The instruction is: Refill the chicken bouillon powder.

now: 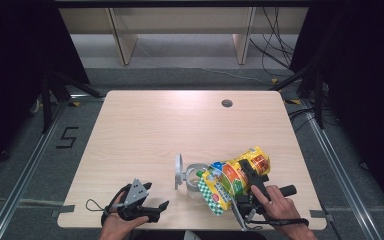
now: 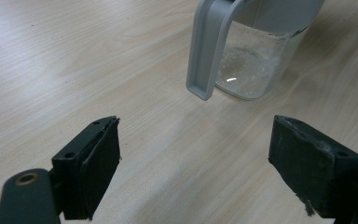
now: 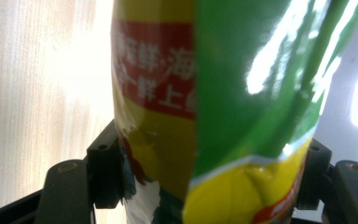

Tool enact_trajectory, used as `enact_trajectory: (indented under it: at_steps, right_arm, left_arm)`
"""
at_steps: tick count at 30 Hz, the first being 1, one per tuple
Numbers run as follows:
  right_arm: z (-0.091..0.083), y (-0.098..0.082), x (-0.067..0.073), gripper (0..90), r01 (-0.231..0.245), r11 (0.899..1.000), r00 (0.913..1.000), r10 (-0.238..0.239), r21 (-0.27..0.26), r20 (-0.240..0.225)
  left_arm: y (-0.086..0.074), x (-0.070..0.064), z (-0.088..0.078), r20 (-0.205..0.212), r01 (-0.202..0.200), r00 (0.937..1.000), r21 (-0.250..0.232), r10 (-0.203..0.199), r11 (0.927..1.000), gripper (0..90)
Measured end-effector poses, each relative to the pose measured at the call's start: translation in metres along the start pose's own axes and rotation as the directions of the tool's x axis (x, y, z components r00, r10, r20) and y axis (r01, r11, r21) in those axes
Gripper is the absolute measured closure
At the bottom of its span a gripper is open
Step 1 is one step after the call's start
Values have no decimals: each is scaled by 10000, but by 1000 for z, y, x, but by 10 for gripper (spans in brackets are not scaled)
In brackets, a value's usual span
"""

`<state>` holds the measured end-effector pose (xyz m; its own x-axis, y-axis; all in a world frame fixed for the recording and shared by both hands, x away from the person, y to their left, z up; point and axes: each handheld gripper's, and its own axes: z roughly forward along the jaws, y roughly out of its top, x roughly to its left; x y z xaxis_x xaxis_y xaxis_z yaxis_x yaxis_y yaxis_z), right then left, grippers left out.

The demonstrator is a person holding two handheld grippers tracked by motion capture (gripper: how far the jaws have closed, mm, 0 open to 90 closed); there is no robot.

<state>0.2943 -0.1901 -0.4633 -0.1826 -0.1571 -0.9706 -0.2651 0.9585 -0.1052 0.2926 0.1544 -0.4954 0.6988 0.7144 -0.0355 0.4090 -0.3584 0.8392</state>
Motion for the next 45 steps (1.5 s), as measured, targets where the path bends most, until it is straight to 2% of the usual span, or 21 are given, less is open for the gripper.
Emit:
enact_trajectory:
  at_steps: [3, 4, 6, 7, 9, 10, 12, 15, 17, 21, 23, 26, 27, 28, 33, 34, 38, 39, 42, 44, 45]
  right_arm:
    - [0, 0, -3, 314, 236, 9997, 9997, -235, -64, 94]
    - [1, 0, 0, 314, -138, 9999, 9998, 138, 32, -171]
    - [1, 0, 0, 315, -208, 9998, 9997, 208, -12, -99]
    - [1, 0, -2, 315, 8, 10000, 9999, -8, -2, -127]
    - [1, 2, -7, 316, 498, 9988, 9987, -498, -16, -49]
    - [1, 2, -4, 320, 53, 10000, 9998, -52, 75, -169]
    - [3, 2, -7, 331, 442, 9989, 9990, -444, -150, -110]
    - [1, 2, -7, 334, 345, 9994, 9989, -342, 70, -306]
    - [2, 3, -10, 336, 709, 9975, 9972, -710, -44, -240]
    - [2, 3, -12, 364, 802, 9968, 9962, -803, -39, -345]
    - [2, 4, -16, 367, 1283, 9917, 9914, -1285, -81, -235]
    - [2, 4, -17, 368, 1428, 9897, 9895, -1430, -127, -223]
    - [2, 3, -15, 369, 1187, 9929, 9925, -1187, -19, -294]
    - [2, 4, -16, 369, 1397, 9902, 9900, -1398, -46, -209]
    - [1, 4, -21, 370, 1877, 9822, 9821, -1877, -21, -129]
    - [-1, 4, -27, 370, 2755, 9609, 9611, -2748, 266, -272]
    - [-1, 4, -30, 370, 2886, 9571, 9571, -2876, 262, -338]
    - [-2, 4, -29, 370, 2679, 9625, 9632, -2665, 423, -358]
    - [-2, 5, -33, 370, 3060, 9515, 9517, -3047, 315, -382]
    - [-1, 4, -31, 372, 2706, 9621, 9621, -2690, 348, -439]
    - [-1, 5, -33, 373, 2962, 9548, 9547, -2952, 246, -377]
  left_arm:
    - [0, 1, 0, -48, -22, 10000, 117, 23, 9999, 161]
    - [-1, 1, 0, -134, 51, 9999, 164, -49, 9999, 161]
    - [-1, 1, 0, 6, 69, 10000, 183, -69, 9998, 161]
    - [-1, 1, 1, -104, -34, 9999, 244, 37, 9997, 161]
    - [-1, -1, 2, 50, 271, 9996, -20, -270, 9996, 161]
    - [0, 1, 0, -35, -41, 10000, 259, 42, 9997, 161]
    - [-1, 1, 0, -50, 16, 10000, 236, -15, 9997, 161]
    - [-1, 0, 0, 40, 115, 9999, 150, -115, 9998, 161]
    - [-1, 1, 1, 22, 30, 10000, 189, -30, 9998, 161]
    - [-1, -1, 1, -2, 131, 9999, 65, -131, 9999, 161]
    - [-1, 0, 1, 3, 107, 9999, 149, -107, 9998, 161]
    - [-1, 0, 1, 34, 71, 10000, 178, -72, 9998, 161]
    - [-1, 0, 1, 39, 133, 9999, 95, -133, 9999, 161]
    - [0, 1, 1, 38, -125, 9999, 74, 125, 9999, 161]
    - [0, 1, 1, 70, -111, 9999, 81, 110, 9999, 161]
    - [0, 1, 1, 68, -109, 9999, 80, 108, 9999, 161]
    - [0, 1, 1, 77, -123, 9999, 98, 122, 9999, 161]
    - [0, 1, 1, 82, -127, 9999, 99, 126, 9999, 161]
    - [0, 1, 2, 78, -136, 9999, 109, 135, 9998, 161]
    - [0, 1, 2, 86, -127, 9999, 102, 126, 9999, 161]
    - [0, 1, 1, 77, -127, 9999, 95, 126, 9999, 161]
